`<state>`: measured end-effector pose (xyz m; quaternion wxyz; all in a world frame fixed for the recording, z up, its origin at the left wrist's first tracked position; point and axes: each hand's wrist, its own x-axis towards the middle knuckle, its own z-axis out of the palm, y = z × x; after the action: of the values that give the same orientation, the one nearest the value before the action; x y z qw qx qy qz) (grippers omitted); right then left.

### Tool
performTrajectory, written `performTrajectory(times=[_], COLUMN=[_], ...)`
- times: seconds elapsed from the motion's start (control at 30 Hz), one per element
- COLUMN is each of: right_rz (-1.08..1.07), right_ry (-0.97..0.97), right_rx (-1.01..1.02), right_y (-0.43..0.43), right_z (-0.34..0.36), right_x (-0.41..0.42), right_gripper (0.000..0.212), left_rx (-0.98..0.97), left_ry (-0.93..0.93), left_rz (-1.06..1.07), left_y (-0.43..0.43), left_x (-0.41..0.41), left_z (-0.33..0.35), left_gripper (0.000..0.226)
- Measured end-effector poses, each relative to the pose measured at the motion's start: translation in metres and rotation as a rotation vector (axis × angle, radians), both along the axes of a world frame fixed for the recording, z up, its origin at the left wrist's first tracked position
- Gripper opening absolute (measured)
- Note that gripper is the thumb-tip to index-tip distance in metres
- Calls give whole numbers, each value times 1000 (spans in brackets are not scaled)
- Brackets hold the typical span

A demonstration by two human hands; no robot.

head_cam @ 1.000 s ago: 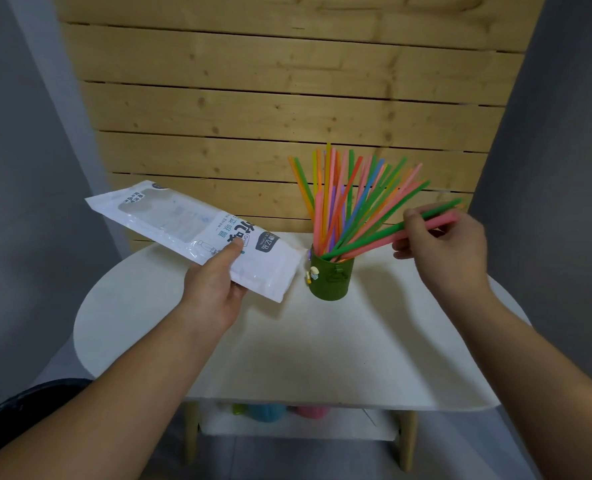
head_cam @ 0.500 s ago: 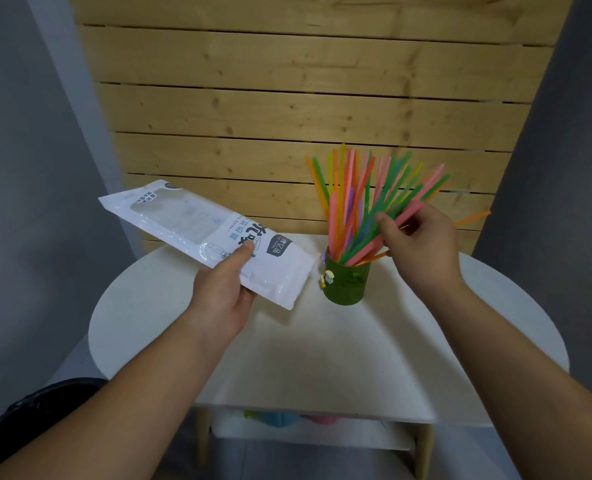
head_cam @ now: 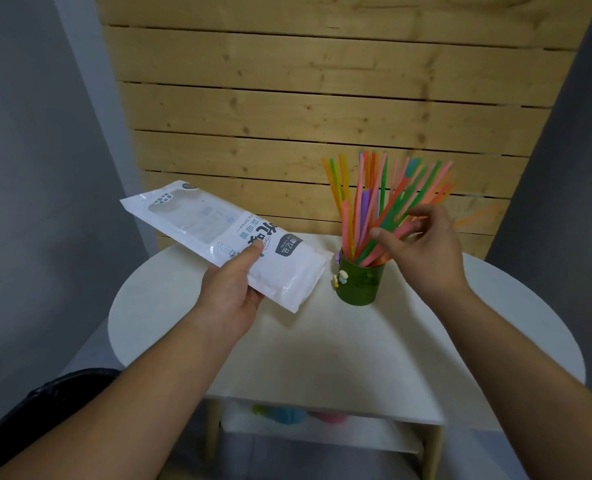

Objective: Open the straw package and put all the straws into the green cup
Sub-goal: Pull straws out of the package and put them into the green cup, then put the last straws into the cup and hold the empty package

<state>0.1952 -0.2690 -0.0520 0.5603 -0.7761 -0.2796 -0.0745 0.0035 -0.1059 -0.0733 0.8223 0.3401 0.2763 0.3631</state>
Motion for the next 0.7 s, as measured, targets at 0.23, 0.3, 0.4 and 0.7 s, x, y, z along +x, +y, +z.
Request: performTrajectory(times=[0.23,0.3,0.4,0.7], right_rz=[17,239,485,657], right_ry=[161,554,921,885], right_rx=[-13,-43,-23,-51], right_y=[-35,-31,-16,32], right_z=[5,1,-5,-46], right_x=[-57,-87,-127,-219], right_gripper=[43,52,51,28], left_rx=[-7,-11,-9,-190], left_ry=[-23,-41,-36,-11], left_rz=[-55,-97,-129,229], left_y=[-11,-17,-30,-44], left_x=[-22,-34,-57,-178], left_z=[2,3,1,-43], left_gripper=[27,30,33,24])
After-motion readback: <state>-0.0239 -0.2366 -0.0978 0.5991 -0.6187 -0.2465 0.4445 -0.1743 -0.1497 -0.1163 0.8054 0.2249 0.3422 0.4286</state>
